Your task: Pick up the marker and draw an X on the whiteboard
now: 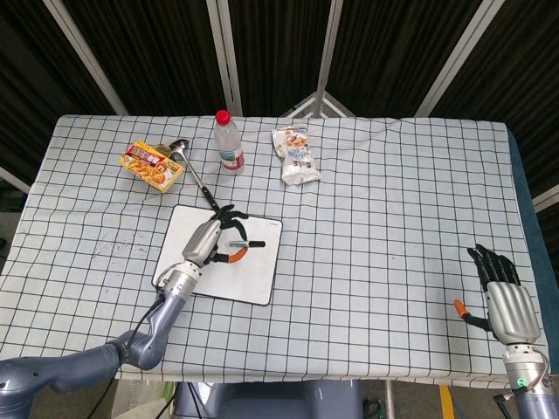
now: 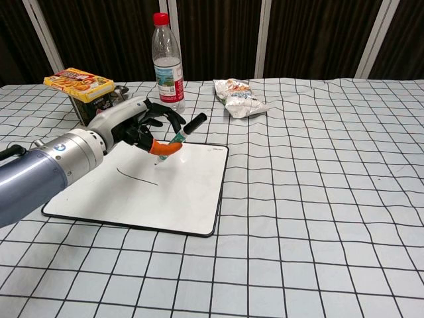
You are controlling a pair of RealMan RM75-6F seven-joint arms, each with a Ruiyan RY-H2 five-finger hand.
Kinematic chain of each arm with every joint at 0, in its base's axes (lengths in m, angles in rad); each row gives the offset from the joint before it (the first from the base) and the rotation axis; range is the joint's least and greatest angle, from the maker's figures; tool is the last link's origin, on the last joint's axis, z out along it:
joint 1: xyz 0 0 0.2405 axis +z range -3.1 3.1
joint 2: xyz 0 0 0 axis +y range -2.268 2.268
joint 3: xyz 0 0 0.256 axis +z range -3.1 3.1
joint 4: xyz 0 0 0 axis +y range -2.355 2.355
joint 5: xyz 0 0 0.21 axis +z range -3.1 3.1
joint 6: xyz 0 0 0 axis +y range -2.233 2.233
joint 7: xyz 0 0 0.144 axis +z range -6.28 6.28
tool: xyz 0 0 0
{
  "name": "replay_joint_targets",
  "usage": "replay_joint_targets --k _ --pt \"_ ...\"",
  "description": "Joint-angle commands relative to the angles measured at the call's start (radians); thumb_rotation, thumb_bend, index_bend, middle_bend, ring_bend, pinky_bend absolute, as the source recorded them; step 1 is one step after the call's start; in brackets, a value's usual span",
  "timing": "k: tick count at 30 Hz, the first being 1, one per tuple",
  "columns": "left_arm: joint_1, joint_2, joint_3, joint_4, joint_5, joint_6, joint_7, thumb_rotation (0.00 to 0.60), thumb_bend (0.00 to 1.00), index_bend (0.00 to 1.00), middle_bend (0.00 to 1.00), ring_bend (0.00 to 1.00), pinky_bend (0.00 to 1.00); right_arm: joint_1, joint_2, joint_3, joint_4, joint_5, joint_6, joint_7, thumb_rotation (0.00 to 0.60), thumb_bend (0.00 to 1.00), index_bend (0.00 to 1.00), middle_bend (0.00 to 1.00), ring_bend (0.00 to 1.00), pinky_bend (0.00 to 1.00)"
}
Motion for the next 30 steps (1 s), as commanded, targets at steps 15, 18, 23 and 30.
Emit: replay_joint_targets --k 15,18,23,30 --pt "0.031 0.014 0.039 -0.014 -0.006 -0.004 0.015 0.6 0.53 0.7 0.22 0.06 0.11 0.001 0.002 -0.001 -0.001 -0.003 -0.002 0.005 0.6 0.31 0.0 0.0 0.0 0.0" --pt "0.057 0.035 0.06 -0.034 -0.004 0.007 0.016 0.6 0.53 0.7 0.22 0.06 0.11 0.001 0.001 -0.002 -0.001 -0.004 -0.002 0.004 0.6 0.31 0.0 0.0 0.0 0.0" --pt "0.116 0.094 0.112 -0.101 0.013 0.036 0.009 0.6 0.53 0.7 0.22 0.06 0.11 0.001 0.0 -0.002 -0.003 -0.003 -0.001 0.003 0.6 0.31 0.0 0.0 0.0 0.0" --pt "0.2 0.22 0.178 -0.259 0.079 0.112 -0.038 0.6 0.53 0.7 0.22 0.06 0.11 -0.001 -0.002 -0.001 -0.008 0.0 0.003 0.0 0.6 0.31 0.0 0.0 0.0 0.0"
